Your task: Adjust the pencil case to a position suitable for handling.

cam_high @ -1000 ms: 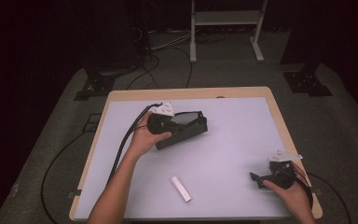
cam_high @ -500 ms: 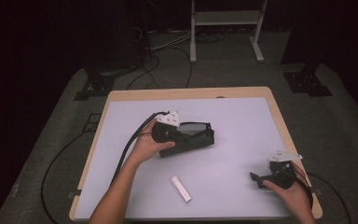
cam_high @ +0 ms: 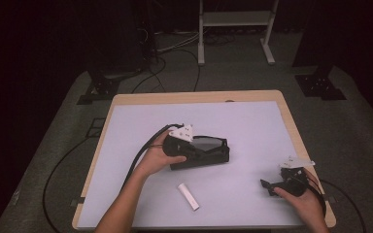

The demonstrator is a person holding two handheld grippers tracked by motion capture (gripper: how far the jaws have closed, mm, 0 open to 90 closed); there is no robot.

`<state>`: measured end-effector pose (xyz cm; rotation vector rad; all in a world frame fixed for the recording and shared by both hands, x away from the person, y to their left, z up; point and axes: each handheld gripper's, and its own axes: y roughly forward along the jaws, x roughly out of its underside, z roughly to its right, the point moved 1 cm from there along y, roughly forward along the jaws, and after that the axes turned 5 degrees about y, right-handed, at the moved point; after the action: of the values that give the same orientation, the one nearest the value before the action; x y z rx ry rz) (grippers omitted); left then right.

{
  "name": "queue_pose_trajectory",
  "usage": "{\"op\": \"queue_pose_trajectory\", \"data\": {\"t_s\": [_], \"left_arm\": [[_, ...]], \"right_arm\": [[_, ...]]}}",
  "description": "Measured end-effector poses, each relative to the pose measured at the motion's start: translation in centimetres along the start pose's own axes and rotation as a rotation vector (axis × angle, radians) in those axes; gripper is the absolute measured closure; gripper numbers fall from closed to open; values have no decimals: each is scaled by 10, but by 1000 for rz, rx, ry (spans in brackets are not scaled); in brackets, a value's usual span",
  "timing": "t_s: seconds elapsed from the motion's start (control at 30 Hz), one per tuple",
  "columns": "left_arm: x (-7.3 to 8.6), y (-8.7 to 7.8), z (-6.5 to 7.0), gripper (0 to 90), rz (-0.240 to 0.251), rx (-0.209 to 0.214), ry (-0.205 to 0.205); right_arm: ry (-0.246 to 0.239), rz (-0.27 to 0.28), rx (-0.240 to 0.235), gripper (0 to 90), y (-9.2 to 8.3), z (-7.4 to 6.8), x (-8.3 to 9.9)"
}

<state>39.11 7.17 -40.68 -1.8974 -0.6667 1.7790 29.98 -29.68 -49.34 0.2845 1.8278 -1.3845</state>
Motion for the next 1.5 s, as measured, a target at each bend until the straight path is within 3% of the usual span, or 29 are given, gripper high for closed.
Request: {"op": "queue_pose_trajectory", "data": {"t_s": [0.33, 0.5, 0.53, 0.7, 0.77, 0.8, 0.93, 1.0, 1.03, 1.27, 1.5], "left_arm": [[9, 9, 11, 888, -48, 60, 24], [13, 10, 15, 879, -68, 62, 8], [14, 11, 15, 831, -69, 59, 3], [14, 7, 17, 693, -67, 12, -39], [15, 3, 18, 652, -65, -35, -77], [16, 1, 18, 589, -65, -43, -86], [16, -5, 19, 475, -44, -89, -134], [16, -12, 21, 388, -42, -137, -160], [16, -12, 21, 355, -42, -137, -160], [19, -26, 26, 191, -47, -235, -216], [25, -39, 31, 107, -40, -298, -260]], "right_arm": [[0, 0, 0, 0, 0, 0, 0], [0, 0, 0, 0, 0, 0, 0], [-1, 0, 0, 0, 0, 0, 0], [-1, 0, 0, 0, 0, 0, 0], [-1, 0, 0, 0, 0, 0, 0], [-1, 0, 0, 0, 0, 0, 0], [-1, 0, 0, 0, 0, 0, 0], [-1, 0, 0, 0, 0, 0, 0], [-1, 0, 0, 0, 0, 0, 0], [-2, 0, 0, 0, 0, 0, 0], [0, 0, 0, 0, 0, 0, 0]]}}
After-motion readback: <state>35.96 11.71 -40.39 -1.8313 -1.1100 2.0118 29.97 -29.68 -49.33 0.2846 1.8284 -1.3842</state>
